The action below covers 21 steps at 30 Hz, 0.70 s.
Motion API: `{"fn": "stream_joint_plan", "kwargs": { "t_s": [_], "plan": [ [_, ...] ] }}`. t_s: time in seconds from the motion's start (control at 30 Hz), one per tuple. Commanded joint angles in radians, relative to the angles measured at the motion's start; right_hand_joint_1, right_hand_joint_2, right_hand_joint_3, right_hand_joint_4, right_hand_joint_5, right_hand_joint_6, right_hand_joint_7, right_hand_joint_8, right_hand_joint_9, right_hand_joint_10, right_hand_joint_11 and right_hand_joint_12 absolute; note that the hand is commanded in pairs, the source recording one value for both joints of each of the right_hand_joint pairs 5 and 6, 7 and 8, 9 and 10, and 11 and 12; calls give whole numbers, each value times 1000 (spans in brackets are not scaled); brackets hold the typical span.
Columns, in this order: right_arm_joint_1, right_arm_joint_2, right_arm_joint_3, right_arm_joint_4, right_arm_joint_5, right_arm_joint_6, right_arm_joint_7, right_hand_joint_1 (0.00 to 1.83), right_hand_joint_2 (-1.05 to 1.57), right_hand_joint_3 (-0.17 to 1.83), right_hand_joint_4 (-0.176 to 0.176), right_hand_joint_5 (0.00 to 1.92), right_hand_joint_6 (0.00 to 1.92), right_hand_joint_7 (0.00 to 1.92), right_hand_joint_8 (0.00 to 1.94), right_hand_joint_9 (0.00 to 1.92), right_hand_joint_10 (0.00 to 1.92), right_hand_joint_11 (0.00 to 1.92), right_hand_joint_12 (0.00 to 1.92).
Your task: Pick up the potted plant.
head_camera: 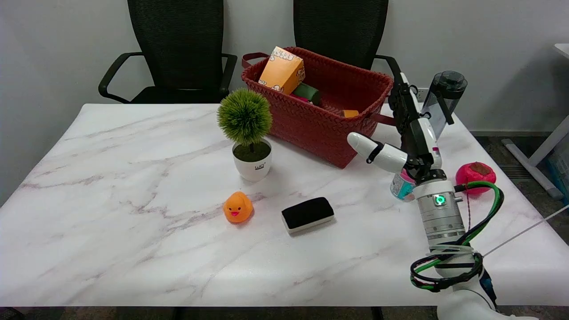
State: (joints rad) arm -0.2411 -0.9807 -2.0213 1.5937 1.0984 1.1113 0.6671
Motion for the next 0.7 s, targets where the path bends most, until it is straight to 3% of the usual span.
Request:
{"fn": "stream_joint_plan", "kwargs": {
  "t_s": [0.03, 0.53, 0.7],
  "plan": [
    [16, 6, -4, -1, 10, -6, 2, 1165, 708, 176, 0, 0, 0, 0, 0, 0, 0, 50, 50],
    [22, 7, -2, 10, 6, -12, 2, 1151, 713, 157, 0, 0, 0, 0, 0, 0, 0, 64, 64],
    [53, 5, -2, 18, 3, -108, 2, 1123, 724, 215, 0, 0, 0, 0, 0, 0, 0, 70, 70]
  ]
}}
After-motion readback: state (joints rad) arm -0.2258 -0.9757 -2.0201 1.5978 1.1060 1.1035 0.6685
